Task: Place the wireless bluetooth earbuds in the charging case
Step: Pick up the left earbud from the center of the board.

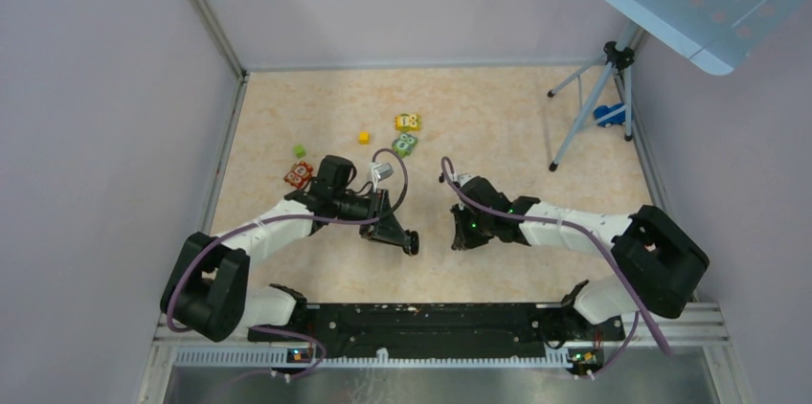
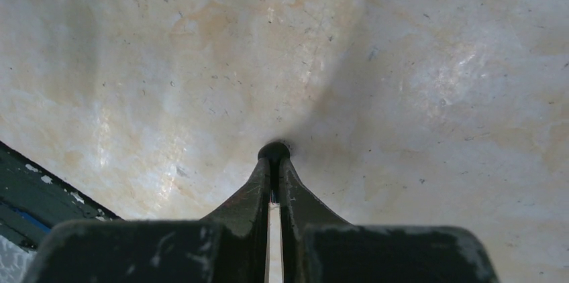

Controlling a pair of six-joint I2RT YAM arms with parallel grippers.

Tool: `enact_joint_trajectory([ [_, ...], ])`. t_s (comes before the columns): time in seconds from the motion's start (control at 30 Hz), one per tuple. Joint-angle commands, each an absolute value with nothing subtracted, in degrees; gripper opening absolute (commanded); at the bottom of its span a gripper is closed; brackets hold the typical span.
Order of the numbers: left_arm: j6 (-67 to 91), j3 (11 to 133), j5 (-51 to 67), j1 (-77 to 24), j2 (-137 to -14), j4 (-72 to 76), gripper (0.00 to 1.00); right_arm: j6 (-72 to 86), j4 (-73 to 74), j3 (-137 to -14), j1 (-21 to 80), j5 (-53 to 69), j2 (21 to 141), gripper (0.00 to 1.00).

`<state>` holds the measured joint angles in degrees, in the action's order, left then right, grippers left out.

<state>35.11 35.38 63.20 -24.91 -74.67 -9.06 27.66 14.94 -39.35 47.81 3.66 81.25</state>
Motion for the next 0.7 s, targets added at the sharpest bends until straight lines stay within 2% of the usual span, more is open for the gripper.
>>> enact_joint_trajectory([
  [0.0, 33.9, 36.7, 64.7, -25.1, -74.7, -6.9, 0.00, 30.8, 14.6, -38.0, 47.5, 0.7, 77.9, 0.00],
  [0.43, 33.9, 36.9, 64.9, -25.1, -74.9, -7.1, 0.00, 42.6, 18.2, -32.3, 47.5, -14.0, 63.7, 0.00],
  [0.57, 34.3, 36.6, 65.3, -25.1, -75.1, -6.4, 0.00, 47.5, 17.6, -30.4, 47.5, -20.2, 64.3, 0.00],
  [0.67, 34.1, 37.0, 66.0, -25.1, -75.1, -7.1, 0.00, 49.2, 16.0, -30.5, 47.6, -20.2, 67.0, 0.00],
])
